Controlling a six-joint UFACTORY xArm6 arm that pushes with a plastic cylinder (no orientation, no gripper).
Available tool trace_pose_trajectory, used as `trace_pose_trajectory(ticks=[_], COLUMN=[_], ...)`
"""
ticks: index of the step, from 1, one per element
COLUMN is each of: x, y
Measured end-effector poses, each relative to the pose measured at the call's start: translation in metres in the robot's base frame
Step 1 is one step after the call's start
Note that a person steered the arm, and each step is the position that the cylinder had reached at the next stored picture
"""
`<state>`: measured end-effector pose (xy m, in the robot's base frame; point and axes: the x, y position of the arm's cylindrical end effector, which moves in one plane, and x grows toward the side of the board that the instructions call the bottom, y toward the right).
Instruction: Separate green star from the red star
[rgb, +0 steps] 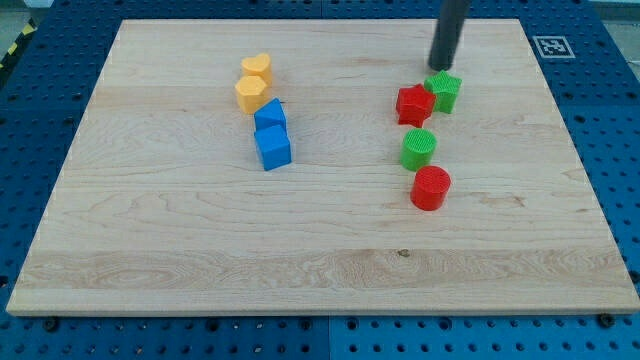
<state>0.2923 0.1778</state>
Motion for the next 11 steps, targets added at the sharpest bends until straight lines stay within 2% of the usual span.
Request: trace_pose_trajectory(ticks=[1, 3, 7, 11], x=[0.016, 0.053, 0.072, 0.063], y=[0.035, 0.06, -0.01, -0.055])
